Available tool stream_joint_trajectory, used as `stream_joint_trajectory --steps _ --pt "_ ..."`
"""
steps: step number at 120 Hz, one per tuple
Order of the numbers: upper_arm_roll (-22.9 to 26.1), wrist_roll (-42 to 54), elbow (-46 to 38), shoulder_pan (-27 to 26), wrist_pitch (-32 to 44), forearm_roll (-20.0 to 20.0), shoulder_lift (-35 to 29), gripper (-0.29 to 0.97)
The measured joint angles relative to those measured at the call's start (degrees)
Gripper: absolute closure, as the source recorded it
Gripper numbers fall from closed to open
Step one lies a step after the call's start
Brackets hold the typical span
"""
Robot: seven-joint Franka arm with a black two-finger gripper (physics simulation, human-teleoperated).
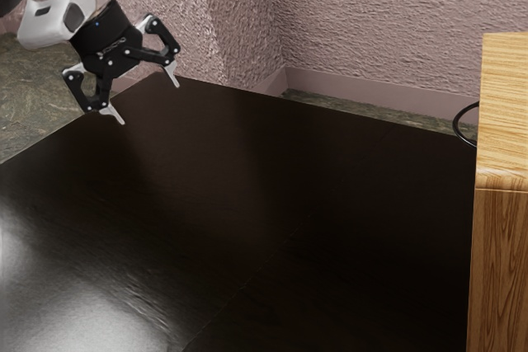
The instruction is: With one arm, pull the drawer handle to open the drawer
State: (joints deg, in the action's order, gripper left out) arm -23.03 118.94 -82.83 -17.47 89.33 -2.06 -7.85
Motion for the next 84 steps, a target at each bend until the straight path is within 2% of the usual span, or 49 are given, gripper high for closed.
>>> stream_joint_trajectory --steps 16,24,51,84 --pt "-0.1 6.1 -1.5 0.4 4.6 -6.7 2.0 0.0" --pt "-0.2 9.1 -2.4 -0.6 7.5 -8.8 2.7 0.0" --pt "0.0 18.9 -3.2 -6.8 15.7 -11.0 5.4 0.0" --pt "0.3 28.0 -2.8 -7.6 20.4 -13.2 7.2 0.0"
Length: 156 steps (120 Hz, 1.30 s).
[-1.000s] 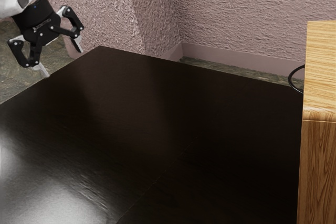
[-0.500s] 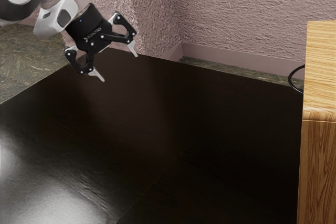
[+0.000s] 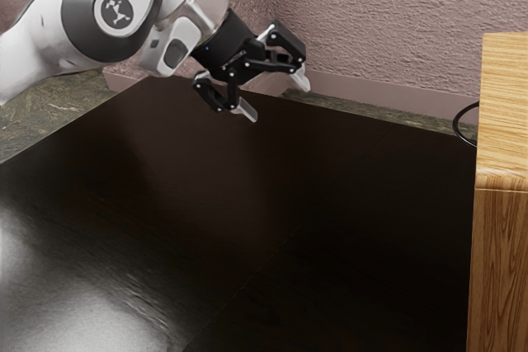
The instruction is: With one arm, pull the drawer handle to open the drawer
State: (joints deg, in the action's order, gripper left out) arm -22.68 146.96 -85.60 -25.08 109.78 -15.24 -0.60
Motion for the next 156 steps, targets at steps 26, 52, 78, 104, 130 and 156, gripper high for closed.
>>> stream_joint_trajectory --steps 26,52,78,104,130,156 --pt "-0.1 4.8 -1.2 -1.8 2.3 -0.2 -1.3 0.0" --pt "-0.1 8.1 -1.0 -6.3 4.0 -0.5 -1.3 0.0" --pt "-0.1 9.3 0.1 -9.6 4.9 -1.1 -0.7 0.0" --pt "0.1 9.3 2.9 -9.6 5.5 -1.4 0.2 0.0" --pt "0.8 9.6 5.5 -7.5 6.2 -2.1 2.6 0.0" --pt "1.3 11.2 5.6 -8.1 8.0 -2.5 2.8 0.0"
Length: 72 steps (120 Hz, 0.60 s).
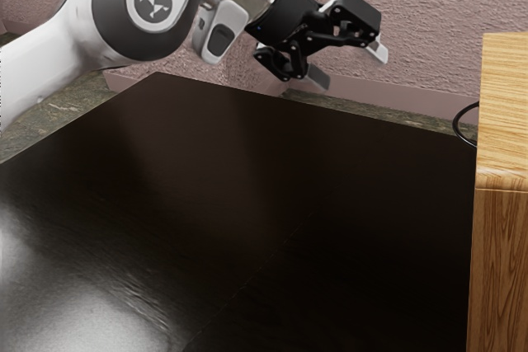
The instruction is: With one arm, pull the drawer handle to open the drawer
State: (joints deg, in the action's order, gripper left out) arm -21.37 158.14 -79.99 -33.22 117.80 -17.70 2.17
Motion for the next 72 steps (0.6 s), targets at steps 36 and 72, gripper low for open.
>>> stream_joint_trajectory --steps 36,72 --pt "0.1 0.7 -0.1 -2.4 1.3 0.2 1.1 0.22" --pt "0.2 1.0 -0.1 -2.5 2.1 0.3 1.6 0.4"
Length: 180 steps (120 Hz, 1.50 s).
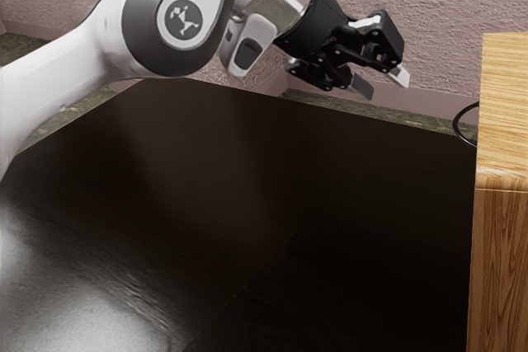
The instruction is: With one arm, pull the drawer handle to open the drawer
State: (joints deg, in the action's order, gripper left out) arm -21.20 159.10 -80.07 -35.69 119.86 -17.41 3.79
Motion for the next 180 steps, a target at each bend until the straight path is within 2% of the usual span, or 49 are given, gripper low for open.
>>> stream_joint_trajectory --steps 61,121,156,180 --pt "0.1 1.3 -0.8 -2.3 4.4 1.0 2.4 0.43" --pt "0.2 2.7 -0.9 -1.0 9.2 1.0 5.9 0.43" --pt "0.1 3.1 -1.7 -0.6 11.1 0.8 6.7 0.16" --pt "-0.2 3.3 -2.6 -0.5 11.5 1.3 6.1 0.06"
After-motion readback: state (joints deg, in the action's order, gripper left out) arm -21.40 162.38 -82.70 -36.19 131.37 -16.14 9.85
